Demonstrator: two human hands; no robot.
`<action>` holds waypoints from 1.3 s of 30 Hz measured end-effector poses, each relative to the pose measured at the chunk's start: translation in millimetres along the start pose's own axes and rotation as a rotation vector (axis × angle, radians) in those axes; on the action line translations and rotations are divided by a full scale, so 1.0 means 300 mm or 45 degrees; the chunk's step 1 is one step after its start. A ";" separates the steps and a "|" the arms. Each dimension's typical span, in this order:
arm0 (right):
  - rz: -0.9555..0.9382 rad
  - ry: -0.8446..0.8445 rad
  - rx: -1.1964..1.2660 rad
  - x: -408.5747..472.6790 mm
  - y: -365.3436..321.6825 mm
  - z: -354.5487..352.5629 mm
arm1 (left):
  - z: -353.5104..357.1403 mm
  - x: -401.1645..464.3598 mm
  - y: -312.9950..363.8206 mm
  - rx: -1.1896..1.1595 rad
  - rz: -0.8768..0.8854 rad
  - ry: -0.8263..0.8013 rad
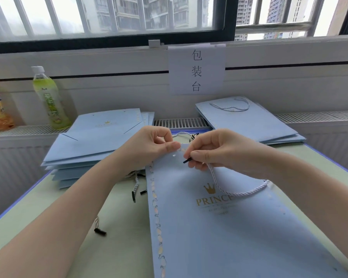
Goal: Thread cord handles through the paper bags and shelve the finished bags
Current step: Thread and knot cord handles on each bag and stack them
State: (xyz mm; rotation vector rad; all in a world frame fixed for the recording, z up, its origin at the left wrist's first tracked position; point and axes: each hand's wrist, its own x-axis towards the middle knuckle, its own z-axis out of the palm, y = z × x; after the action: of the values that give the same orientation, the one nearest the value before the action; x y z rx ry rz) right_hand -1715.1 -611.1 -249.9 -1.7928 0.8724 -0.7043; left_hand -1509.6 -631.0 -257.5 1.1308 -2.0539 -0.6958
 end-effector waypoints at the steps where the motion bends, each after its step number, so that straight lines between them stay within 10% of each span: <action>1: 0.022 -0.034 -0.001 -0.004 -0.005 -0.007 | -0.004 -0.002 0.001 0.008 0.003 -0.010; 22: -0.322 0.462 -0.280 0.042 0.063 0.078 | 0.061 0.019 -0.002 -0.205 -0.149 0.076; 39: -0.349 0.427 -0.649 0.041 0.085 0.075 | 0.059 0.010 0.013 -0.216 -0.230 0.049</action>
State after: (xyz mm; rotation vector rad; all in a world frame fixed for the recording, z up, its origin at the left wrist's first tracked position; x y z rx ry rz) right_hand -1696.7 -616.0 -280.6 -2.3185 1.1112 -1.0504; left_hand -1526.3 -629.6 -264.8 1.2300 -1.8377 -0.9113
